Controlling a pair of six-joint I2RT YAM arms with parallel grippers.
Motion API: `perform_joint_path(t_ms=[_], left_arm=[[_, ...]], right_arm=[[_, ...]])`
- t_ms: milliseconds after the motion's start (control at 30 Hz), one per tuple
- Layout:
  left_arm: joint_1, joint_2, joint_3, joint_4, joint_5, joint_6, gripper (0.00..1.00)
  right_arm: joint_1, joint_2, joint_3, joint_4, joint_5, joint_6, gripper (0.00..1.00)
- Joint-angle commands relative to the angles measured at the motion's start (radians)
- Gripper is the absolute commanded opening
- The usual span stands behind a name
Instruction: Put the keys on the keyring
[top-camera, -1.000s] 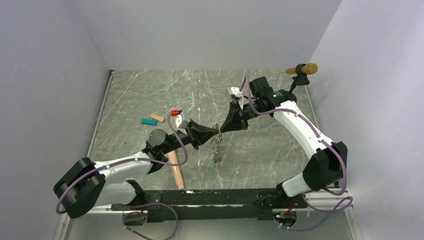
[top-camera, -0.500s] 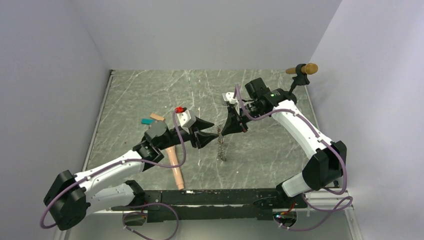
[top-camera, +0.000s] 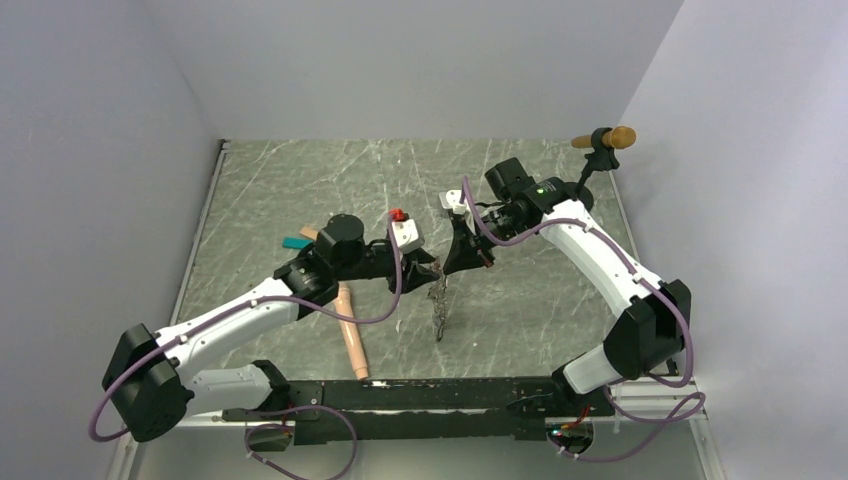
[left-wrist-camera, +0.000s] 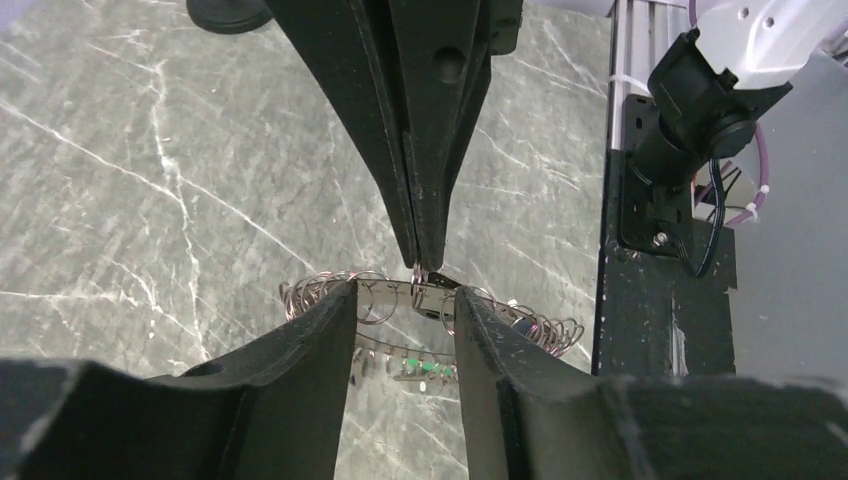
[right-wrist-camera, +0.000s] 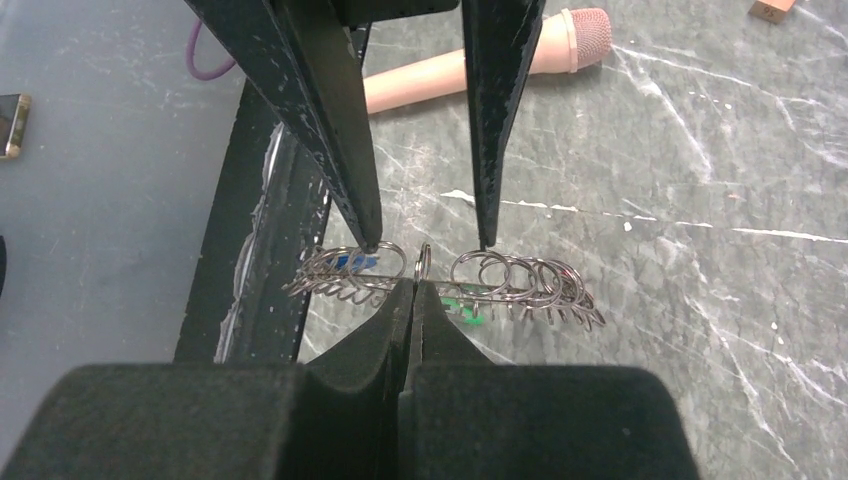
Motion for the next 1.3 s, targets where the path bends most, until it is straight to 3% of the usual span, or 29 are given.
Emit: perform_joint_path(t_ms=[0, 300, 533, 600, 767, 933, 1133, 1267], left_arm=[[-0.002, 0.026, 0.06, -0.032, 0.066, 0.034, 0.43], [-0.004, 0.068, 0.085, -0.032, 0.087, 0.02, 0.3], [-0.003, 0.084, 0.092, -0.025, 0.091, 0.003, 0.11], [-0.003, 0.086, 0.092, -0.023, 0.095, 0.001, 0.0], [-0.004, 0.058, 0.058, 0.011, 0.052, -0.017, 0.0], [-0.003, -0.05, -0.096, 0.248, -0.031, -0.148, 0.0], [-0.004, -0.083, -0.204, 0.522, -0.075, -0.292, 0.0], [-0.004, -0.078, -0.225, 0.598, -0.077, -0.321, 0.0]], right_arm=[[0.002, -0.003, 0.045, -0.007, -0.032, -0.023, 0.0], [0.002, -0.003, 0.045, -0.013, -0.041, -0.028, 0.0], [0.002, -0.003, 0.044, -0.014, -0.044, -0.03, 0.0], [0.002, -0.003, 0.044, -0.013, -0.043, -0.029, 0.0], [0.002, -0.004, 0.036, 0.008, -0.051, -0.007, 0.0], [0.001, 0.003, 0.023, 0.032, -0.07, 0.023, 0.16], [0.001, 0.008, 0.015, 0.043, -0.099, 0.036, 0.18], [0.002, 0.011, 0.01, 0.05, -0.113, 0.043, 0.2]])
